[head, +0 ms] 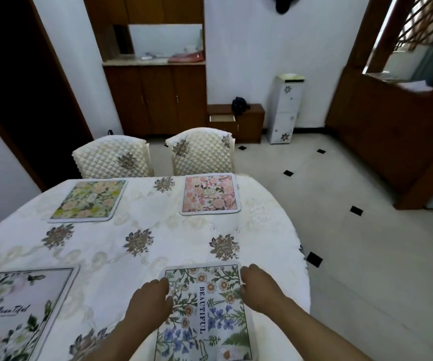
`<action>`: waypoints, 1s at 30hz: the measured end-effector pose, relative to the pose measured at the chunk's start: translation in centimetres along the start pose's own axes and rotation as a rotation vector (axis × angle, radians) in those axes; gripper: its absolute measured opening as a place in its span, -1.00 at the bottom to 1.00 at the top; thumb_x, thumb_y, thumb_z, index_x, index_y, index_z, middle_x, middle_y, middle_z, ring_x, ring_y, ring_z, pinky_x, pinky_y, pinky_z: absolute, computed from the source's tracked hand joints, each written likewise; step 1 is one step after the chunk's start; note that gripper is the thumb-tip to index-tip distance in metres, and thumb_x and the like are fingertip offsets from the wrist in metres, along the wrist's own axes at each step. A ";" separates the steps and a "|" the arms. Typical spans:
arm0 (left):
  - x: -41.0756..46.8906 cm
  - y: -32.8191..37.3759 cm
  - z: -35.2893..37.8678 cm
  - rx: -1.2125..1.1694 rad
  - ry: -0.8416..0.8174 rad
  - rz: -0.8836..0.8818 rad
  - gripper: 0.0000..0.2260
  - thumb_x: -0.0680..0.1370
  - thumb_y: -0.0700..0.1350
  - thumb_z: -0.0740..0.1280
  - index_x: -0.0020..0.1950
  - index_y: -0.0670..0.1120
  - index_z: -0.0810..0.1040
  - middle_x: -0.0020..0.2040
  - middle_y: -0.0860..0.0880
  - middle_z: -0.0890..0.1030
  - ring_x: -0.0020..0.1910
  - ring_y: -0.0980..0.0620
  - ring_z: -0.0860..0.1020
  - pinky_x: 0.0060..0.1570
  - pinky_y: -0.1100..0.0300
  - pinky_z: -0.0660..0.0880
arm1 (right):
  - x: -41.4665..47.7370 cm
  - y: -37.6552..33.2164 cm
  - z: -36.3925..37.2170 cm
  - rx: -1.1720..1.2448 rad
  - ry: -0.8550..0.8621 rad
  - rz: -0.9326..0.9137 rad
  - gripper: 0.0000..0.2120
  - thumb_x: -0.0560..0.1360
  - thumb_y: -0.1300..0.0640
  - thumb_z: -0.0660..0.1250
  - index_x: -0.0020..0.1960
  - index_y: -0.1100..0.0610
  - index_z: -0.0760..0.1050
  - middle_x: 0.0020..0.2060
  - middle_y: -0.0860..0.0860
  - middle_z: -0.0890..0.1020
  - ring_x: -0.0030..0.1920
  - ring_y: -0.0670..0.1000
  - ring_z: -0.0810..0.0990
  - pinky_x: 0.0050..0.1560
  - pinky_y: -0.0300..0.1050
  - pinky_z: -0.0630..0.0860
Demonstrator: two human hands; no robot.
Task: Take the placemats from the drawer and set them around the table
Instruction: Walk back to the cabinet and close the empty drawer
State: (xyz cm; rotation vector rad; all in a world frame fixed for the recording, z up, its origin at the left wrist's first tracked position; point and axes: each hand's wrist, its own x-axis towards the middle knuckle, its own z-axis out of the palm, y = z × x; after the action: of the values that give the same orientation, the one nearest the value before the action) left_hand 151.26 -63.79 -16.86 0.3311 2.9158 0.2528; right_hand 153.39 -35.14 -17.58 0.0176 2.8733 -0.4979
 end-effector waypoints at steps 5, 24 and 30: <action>0.7 0.1 -4.1 0.026 0.052 0.135 -0.91 0.53 -0.01 0.22 -0.06 -0.01 0.38 -0.14 -0.02 0.49 -0.10 -0.04 0.52 -0.25 0.14 0.36 | -1.9 -1.9 -3.3 -0.007 0.092 0.026 -0.93 0.48 0.12 0.21 -0.12 0.05 0.30 -0.15 0.01 0.35 -0.13 0.11 0.48 -0.21 -0.12 0.30; 3.0 17.1 -3.1 0.016 0.142 0.448 -0.88 0.51 0.05 0.24 -0.07 0.02 0.45 -0.15 0.00 0.55 -0.14 -0.06 0.52 -0.22 0.11 0.38 | -11.3 10.9 -9.1 0.039 0.211 0.318 -0.88 0.47 0.04 0.20 -0.12 0.09 0.39 -0.10 0.04 0.51 -0.17 0.08 0.51 -0.18 -0.11 0.44; 4.8 28.3 -0.7 0.059 0.123 0.409 -0.87 0.51 0.03 0.21 -0.09 0.00 0.47 -0.18 0.00 0.55 -0.16 -0.05 0.53 -0.23 0.12 0.37 | -12.8 21.7 -12.8 0.069 0.193 0.327 -0.84 0.47 0.01 0.22 -0.21 0.08 0.37 -0.18 0.03 0.54 -0.14 0.09 0.59 -0.14 -0.09 0.52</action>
State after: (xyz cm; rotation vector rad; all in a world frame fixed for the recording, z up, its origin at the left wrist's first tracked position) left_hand 152.23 -35.61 -11.63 0.9556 2.9510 0.2529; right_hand 164.16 -10.05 -10.22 0.5661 2.9491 -0.5535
